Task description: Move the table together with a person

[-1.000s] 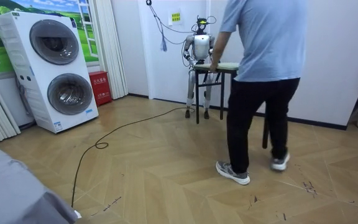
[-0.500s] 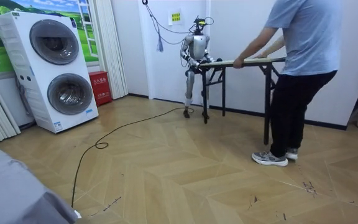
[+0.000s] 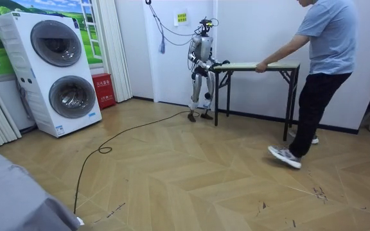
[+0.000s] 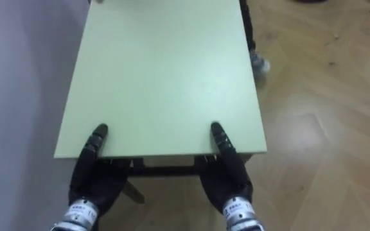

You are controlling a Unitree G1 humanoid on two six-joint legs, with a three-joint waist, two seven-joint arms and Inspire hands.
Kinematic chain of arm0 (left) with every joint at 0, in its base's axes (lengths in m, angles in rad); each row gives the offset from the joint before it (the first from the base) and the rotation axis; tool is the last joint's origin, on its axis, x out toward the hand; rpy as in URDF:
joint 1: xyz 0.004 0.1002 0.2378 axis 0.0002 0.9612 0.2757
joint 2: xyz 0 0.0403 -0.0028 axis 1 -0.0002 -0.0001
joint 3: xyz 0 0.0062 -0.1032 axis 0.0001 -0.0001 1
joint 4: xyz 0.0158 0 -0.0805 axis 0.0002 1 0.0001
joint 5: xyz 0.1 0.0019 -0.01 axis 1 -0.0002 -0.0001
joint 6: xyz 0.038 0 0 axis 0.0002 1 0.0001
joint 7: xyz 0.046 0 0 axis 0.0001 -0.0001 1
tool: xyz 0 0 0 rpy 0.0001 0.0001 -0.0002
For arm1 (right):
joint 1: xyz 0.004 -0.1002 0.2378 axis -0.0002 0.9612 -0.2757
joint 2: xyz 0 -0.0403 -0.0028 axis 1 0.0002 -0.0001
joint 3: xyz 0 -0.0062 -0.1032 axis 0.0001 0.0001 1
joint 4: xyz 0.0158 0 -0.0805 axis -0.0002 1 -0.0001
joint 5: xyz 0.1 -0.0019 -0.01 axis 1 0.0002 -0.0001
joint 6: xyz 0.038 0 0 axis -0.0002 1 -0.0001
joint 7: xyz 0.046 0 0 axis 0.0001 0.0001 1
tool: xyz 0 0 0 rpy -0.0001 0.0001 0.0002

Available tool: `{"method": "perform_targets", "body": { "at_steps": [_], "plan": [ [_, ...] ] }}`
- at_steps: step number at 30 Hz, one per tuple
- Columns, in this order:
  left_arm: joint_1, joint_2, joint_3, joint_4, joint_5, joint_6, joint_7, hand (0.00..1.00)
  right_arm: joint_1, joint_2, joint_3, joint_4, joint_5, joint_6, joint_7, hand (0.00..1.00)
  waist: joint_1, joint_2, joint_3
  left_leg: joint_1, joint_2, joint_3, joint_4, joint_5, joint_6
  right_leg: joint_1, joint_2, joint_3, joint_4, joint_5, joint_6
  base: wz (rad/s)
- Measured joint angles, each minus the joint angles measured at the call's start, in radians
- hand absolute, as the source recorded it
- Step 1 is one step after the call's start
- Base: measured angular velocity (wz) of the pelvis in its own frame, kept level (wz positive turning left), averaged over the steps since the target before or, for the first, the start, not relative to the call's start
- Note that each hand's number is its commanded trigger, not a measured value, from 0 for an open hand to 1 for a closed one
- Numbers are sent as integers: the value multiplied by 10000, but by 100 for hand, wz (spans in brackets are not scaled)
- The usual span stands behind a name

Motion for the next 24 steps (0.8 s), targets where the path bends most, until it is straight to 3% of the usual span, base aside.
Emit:
{"method": "perform_targets", "body": {
  "at_steps": [1, 2, 4, 8, 9, 10, 11, 13, 18, 20, 24],
  "plan": [
    [8, 15, 7, -2, 0, -55, 10, 100, -10, 53, -4, 4, -34, 55, -37, 100, 30, 31, 5, 14, -4, -141, -41, 1, 2, -289, -12, 596, -92, -59, 87, 21],
    [-3, 16, 6, -1, 0, -116, 11, 100, -14, 106, -1, 4, -46, 75, -38, 100, 100, 53, 18, 13, -29, -216, -87, 1, 2, -733, -85, 909, -459, 68, 69, 26],
    [5, 22, -34, 20, 4, -129, 38, 100, 72, 109, -14, 7, -45, 71, -39, 100, 158, 145, 19, 79, -37, -318, -102, -6, -9, -1157, -216, 985, -156, 438, -30, 24],
    [194, -104, 107, 74, 80, -3, 46, 100, 110, 65, -20, 61, -7, 146, -41, 100, 248, 205, 18, 565, -147, -66, -679, 19, 23, -1003, -321, 801, 372, 401, 39, 12],
    [200, -104, 102, 115, 80, 29, 50, 100, 169, 62, -25, 62, -4, 151, -47, 100, 245, 211, 19, 679, -174, -188, -752, 29, 34, -1030, -354, 825, 618, 383, 62, 26],
    [203, -112, 70, 179, 82, 111, 86, 100, 334, 87, -49, 69, -15, 154, -52, 100, 148, 223, 27, 875, -200, -525, -796, 31, 41, -1172, -360, 1112, 994, 247, 109, 46],
    [202, -27, 8, 184, 80, 140, 91, 100, 465, 178, -85, 65, -98, 156, -52, 100, 18, 202, 25, 916, -253, -885, -795, 28, 36, -1208, -217, 1689, 414, 249, 99, 58],
    [136, 106, -7, 251, 79, 182, 98, 100, 510, 218, -128, 71, -97, 173, -54, 100, -266, 198, 30, 927, -432, -1247, -799, 27, 36, -1391, -155, 2057, -191, 686, 59, 67],
    [230, 68, 89, 282, 195, 236, 106, 100, 590, 281, -167, 154, -79, 257, -79, 100, -353, 121, 49, 1503, -484, -1352, -1318, 28, 33, -740, -131, 2073, -438, 712, 58, 15],
    [255, 70, 92, 401, 287, 239, 110, 100, 613, 281, -140, 289, -87, 271, -89, 100, -363, 24, 85, 1793, -512, -1351, -1431, 27, 33, -475, -132, 2106, -508, 716, 57, 0],
    [254, 56, 159, 473, 596, 333, 87, 100, 651, 329, -108, 399, -69, 302, -85, 100, -321, -178, 83, 2034, -531, -1359, -1633, 27, 33, -292, -125, 2174, -613, 722, 58, 0]
  ]
}}
